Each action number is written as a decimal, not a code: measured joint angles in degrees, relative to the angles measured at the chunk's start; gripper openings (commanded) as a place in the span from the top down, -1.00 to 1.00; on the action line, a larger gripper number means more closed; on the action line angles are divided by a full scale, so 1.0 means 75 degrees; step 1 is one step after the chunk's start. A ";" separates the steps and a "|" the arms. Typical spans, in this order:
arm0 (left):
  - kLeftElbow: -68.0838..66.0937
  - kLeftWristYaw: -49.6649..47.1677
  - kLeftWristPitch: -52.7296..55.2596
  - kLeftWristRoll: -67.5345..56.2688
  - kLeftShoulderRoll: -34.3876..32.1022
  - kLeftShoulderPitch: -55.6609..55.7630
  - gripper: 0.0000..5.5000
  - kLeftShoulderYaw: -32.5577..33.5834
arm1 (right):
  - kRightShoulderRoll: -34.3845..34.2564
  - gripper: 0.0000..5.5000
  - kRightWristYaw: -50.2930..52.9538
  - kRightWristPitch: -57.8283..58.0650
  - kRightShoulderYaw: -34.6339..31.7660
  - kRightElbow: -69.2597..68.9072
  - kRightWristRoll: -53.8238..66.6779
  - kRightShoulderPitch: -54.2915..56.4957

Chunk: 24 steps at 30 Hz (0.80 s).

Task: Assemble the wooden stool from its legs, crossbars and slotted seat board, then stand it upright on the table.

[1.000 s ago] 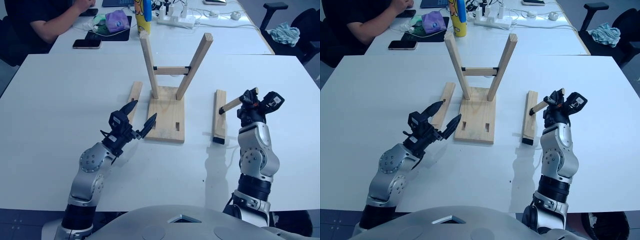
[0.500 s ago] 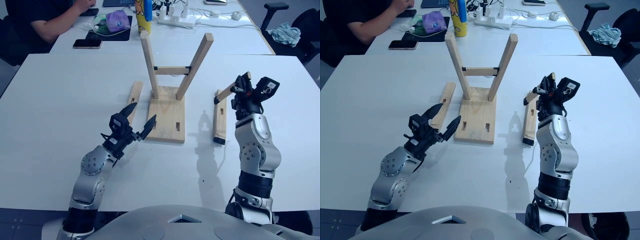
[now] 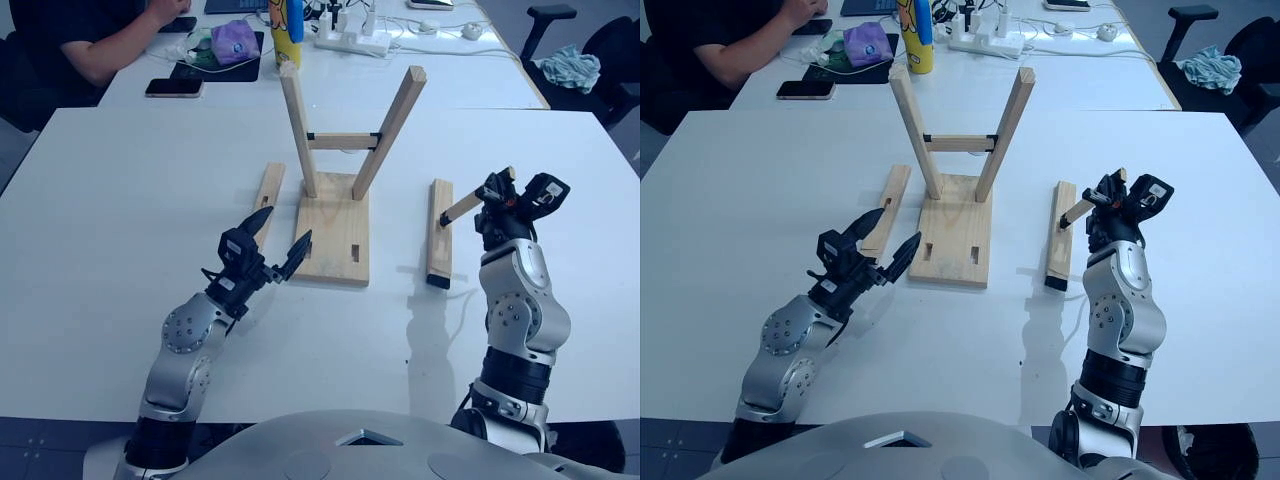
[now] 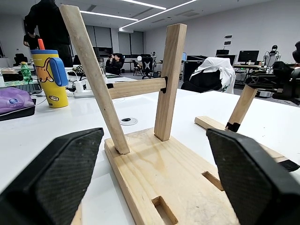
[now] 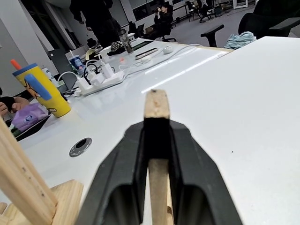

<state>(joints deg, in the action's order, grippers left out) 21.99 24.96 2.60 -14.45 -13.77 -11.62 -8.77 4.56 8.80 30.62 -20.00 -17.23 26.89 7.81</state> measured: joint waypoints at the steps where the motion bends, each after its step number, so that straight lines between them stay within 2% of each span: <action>1: 0.0000 0.0003 0.0000 -0.0005 0.0000 0.0002 -0.48 0.0000 | -0.0009 0.84 0.0001 0.0020 -0.0001 0.0015 0.0012 -0.0007; 24: 0.0000 0.0156 0.0008 -0.0083 -0.0010 0.0043 -0.48 -0.0010 | -0.0147 0.84 0.0121 -0.0322 -0.0258 0.0293 -0.0007 0.0043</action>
<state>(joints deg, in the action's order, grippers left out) 21.98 26.13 2.66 -15.07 -13.84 -11.30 -8.84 3.45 9.71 28.21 -21.93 -15.03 26.84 8.13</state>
